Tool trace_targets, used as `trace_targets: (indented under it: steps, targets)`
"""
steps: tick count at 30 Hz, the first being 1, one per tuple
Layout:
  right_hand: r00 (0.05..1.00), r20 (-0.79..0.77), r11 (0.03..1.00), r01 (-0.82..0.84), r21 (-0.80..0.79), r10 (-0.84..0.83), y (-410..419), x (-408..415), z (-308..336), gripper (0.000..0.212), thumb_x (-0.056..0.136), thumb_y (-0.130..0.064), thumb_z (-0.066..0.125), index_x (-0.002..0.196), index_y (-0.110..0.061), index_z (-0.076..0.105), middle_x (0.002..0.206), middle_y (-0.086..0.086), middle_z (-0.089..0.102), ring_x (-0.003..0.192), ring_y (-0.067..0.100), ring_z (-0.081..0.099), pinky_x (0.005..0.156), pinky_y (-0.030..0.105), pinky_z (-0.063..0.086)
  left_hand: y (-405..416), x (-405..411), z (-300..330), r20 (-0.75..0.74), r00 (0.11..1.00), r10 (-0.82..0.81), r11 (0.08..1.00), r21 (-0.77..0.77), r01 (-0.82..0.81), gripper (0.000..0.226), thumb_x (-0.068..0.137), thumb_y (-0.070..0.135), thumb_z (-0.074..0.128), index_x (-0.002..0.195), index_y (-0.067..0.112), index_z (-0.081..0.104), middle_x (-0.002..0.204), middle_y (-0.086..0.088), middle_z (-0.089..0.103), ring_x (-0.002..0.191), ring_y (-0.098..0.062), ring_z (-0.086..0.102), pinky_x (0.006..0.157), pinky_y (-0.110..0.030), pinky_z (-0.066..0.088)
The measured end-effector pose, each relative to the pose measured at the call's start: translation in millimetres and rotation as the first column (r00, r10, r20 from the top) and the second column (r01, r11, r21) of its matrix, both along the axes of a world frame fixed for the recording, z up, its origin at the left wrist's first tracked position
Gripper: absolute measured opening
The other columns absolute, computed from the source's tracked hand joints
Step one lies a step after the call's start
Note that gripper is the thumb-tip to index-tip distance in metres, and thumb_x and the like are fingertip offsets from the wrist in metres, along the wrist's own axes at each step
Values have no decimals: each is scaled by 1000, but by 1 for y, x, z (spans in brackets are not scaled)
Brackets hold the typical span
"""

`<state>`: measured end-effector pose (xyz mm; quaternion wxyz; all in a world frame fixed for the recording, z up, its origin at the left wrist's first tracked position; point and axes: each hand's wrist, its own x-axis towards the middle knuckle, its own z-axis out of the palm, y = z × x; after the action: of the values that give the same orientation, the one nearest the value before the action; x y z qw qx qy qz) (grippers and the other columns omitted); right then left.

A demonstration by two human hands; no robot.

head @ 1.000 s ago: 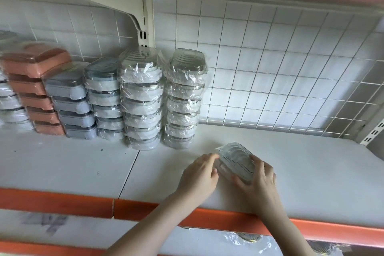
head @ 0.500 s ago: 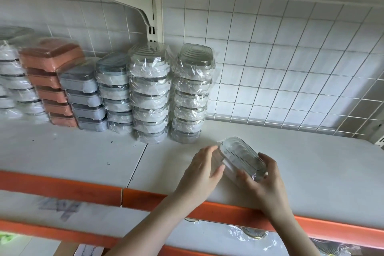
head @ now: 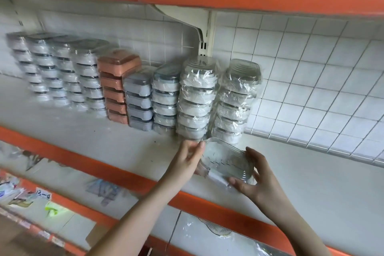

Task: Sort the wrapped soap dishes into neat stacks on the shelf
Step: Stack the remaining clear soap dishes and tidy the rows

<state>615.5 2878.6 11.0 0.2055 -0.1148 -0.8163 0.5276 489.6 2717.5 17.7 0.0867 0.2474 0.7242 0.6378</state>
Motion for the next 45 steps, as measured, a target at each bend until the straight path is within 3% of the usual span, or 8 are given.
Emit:
trace_targets:
  steps: [6, 13, 22, 27, 31, 35, 39, 45]
  targets:
    - [987, -59, 987, -146, 71, 151, -29, -31, 11, 94, 65, -46, 73, 144, -28, 26, 139, -25, 35, 129, -11, 35, 104, 14, 31, -46, -7, 13, 250, 964, 84, 992, 73, -106, 37, 81, 28, 72, 111, 19, 52, 81, 0, 61, 50, -9, 55, 68, -39, 49]
    - [984, -163, 996, -69, 60, 78, -60, -60, 11, 50, 90, -29, 54, 135, -17, 40, 132, -7, 47, 120, 6, 45, 99, 30, 45, -76, -4, 21, 317, 908, 273, 932, 148, -332, 30, 84, 18, 67, 108, 28, 52, 109, -11, 64, 96, -27, 65, 89, -52, 51]
    - [974, -58, 971, -211, 115, 219, -108, -67, 11, 109, 64, -72, 52, 148, -12, 19, 146, -7, 27, 140, 8, 21, 116, 30, 21, -88, 18, 26, 299, 886, 354, 900, 147, -410, 50, 82, 27, 70, 125, 26, 44, 118, 1, 62, 106, -15, 62, 95, -45, 49]
    - [973, 0, 962, -227, 153, 230, -124, -72, 8, 124, 53, -72, 72, 149, -19, 14, 152, 9, 16, 145, 16, 13, 118, 33, 19, -105, 6, 25, 231, 925, 303, 941, 82, -329, 54, 67, 42, 77, 108, 34, 43, 111, 4, 61, 105, -16, 62, 95, -48, 49]
    - [989, -14, 973, -145, 177, 150, -143, -81, 7, 125, 44, -73, 67, 147, -26, 13, 152, 11, 14, 145, 21, 11, 118, 37, 20, -124, -9, 31, 108, 968, 228, 973, -59, -222, 48, 80, 38, 71, 113, 24, 39, 104, 8, 60, 98, -9, 59, 89, -28, 48]
    - [994, -93, 968, -39, 248, 64, -160, -92, 12, 124, 52, -51, 87, 148, -13, 18, 150, 15, 18, 145, 24, 14, 117, 28, 17, -151, -32, 41, 26, 996, 80, 985, -155, -75, 59, 72, 67, 62, 106, 24, 39, 99, 5, 53, 98, -15, 58, 89, -40, 50]
    - [986, -162, 940, 31, 339, 26, -172, -99, 17, 118, 56, -45, 83, 147, -10, 16, 150, 16, 21, 145, 24, 13, 111, 7, 7, -169, -56, 48, 11, 999, -31, 987, -159, 32, 67, 59, 67, 66, 103, 20, 46, 103, -8, 60, 92, -25, 62, 91, -46, 48]
    - [959, -249, 930, 207, 303, -133, -180, -95, 33, 122, 53, -45, 81, 147, -11, 11, 152, 12, 23, 144, 25, 21, 116, 42, 22, -158, -71, 63, 100, 983, -155, 986, -44, 160, 60, 62, 49, 76, 112, 31, 48, 116, -3, 58, 104, -24, 59, 98, -46, 45]
